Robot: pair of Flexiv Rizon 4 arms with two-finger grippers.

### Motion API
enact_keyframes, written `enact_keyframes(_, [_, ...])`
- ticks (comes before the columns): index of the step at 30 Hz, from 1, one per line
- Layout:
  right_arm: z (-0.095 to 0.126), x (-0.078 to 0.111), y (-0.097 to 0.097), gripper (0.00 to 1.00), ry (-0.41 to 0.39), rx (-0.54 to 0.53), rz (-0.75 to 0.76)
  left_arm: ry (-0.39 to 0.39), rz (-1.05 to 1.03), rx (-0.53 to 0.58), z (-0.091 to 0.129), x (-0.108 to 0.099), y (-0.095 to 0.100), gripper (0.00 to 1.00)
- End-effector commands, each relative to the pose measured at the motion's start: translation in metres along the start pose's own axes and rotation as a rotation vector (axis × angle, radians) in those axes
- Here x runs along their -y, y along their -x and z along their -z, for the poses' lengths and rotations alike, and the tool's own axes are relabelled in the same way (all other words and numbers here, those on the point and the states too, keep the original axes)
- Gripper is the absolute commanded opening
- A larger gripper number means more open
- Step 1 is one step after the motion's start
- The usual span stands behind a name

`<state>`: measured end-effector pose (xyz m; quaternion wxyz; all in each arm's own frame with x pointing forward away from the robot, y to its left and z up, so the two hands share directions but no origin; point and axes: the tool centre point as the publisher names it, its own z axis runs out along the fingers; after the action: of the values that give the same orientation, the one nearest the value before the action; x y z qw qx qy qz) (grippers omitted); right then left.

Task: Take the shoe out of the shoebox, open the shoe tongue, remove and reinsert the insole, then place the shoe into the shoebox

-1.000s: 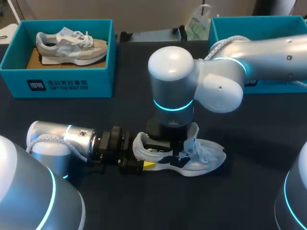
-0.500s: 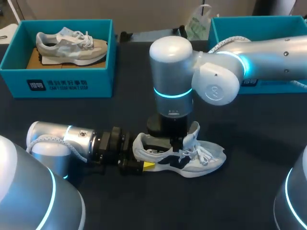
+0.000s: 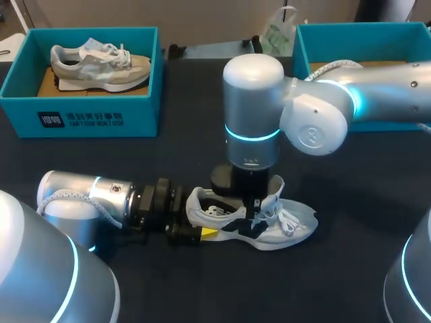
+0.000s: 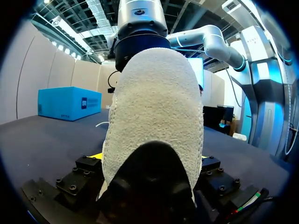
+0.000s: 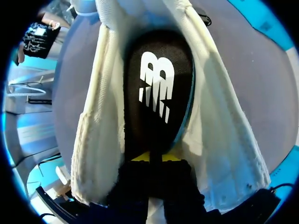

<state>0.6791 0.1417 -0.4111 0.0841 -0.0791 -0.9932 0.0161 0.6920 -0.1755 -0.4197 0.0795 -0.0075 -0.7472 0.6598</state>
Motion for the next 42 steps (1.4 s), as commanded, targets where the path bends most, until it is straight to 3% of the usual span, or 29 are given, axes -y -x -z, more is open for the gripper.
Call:
enact_keyframes(1, [-0.011,0.010,-0.015,0.00,0.053,0.040,-0.008,-0.001,0.001,0.005,0.000,0.001,0.002,0.00])
enact_keyframes(11, [0.017,0.026,-0.012,0.00,0.228,0.123,-0.017,-0.001,0.001,0.005,0.000,0.001,0.002,0.00])
enact_keyframes(23, [0.038,0.028,-0.003,0.00,0.402,0.169,0.091,-0.001,0.001,0.005,0.000,0.001,0.002,0.00])
enact_keyframes(34, [0.053,0.016,0.003,0.00,0.433,0.185,0.173,-0.001,0.001,0.005,0.000,0.001,0.002,0.00])
enact_keyframes(41, [0.057,0.003,0.007,0.00,0.395,0.162,0.246,-0.001,0.001,0.005,0.000,0.001,0.002,0.00])
enact_keyframes(42, [0.057,0.002,0.008,0.11,0.393,0.161,0.247,-0.001,0.001,0.005,0.000,0.001,0.002,0.00])
